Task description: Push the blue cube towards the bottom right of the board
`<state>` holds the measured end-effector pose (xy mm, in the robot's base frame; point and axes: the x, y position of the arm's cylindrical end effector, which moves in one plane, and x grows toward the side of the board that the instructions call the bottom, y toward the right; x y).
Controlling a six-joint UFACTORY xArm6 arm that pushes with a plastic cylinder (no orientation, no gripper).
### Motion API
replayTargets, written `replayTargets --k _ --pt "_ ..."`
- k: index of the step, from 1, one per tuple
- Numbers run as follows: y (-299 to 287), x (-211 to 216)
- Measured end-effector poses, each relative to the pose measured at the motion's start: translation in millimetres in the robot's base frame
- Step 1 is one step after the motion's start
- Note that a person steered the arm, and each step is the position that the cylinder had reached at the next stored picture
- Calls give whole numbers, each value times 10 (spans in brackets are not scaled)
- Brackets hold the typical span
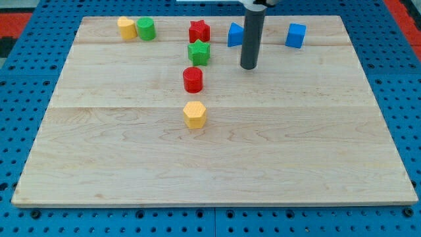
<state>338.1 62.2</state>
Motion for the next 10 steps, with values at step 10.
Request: replayTargets --k 10 --pt "370 544"
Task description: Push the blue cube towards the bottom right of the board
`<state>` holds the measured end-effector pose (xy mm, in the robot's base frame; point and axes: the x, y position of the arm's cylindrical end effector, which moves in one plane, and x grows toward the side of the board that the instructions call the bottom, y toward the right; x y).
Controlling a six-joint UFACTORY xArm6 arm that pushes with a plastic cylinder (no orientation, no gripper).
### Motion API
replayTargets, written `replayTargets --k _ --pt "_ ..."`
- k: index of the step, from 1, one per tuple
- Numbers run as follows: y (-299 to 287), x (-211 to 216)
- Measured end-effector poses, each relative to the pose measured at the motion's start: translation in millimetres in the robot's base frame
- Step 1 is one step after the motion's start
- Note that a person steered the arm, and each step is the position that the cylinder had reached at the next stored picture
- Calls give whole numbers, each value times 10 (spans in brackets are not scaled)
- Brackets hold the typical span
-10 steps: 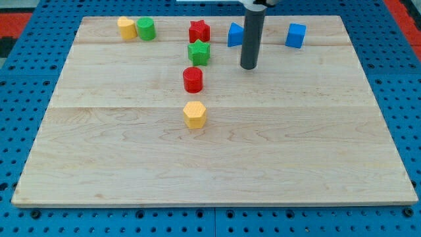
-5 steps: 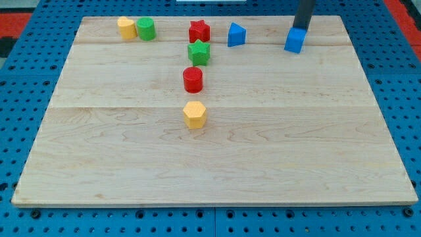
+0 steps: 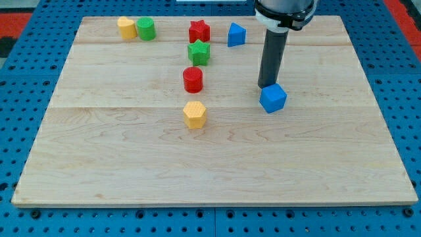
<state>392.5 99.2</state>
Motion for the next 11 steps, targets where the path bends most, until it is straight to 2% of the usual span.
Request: replayTargets --k 2,3,4,8,11 --pt "-10 93" --pt "-4 347" --pt "-292 281" --pt "-295 472" --pt "239 472"
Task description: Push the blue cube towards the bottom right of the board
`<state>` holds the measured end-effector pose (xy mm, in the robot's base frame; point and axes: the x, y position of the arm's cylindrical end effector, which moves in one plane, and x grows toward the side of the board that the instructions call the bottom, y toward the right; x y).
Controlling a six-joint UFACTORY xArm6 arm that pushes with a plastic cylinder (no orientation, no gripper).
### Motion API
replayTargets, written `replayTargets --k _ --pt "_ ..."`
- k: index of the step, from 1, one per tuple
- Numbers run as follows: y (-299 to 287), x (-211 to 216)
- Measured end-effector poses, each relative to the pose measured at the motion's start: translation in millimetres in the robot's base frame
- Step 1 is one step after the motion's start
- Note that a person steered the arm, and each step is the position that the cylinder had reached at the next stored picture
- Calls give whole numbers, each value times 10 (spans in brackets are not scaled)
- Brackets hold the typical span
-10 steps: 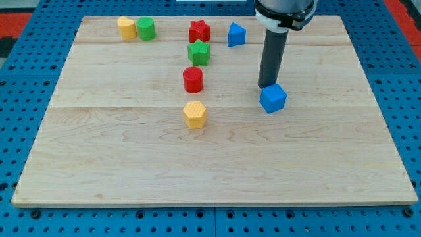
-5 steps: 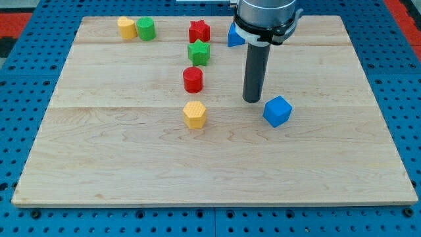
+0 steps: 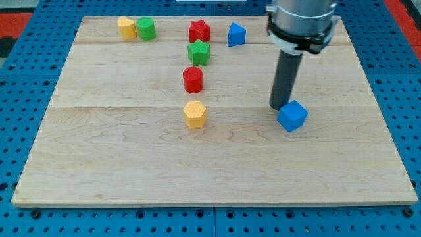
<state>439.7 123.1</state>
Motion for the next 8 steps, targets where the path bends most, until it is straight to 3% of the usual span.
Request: replayTargets --k 3,4,5,7,8 --pt "621 104" --pt "486 13" --pt "168 -370" --pt "170 434" --pt "-61 31"
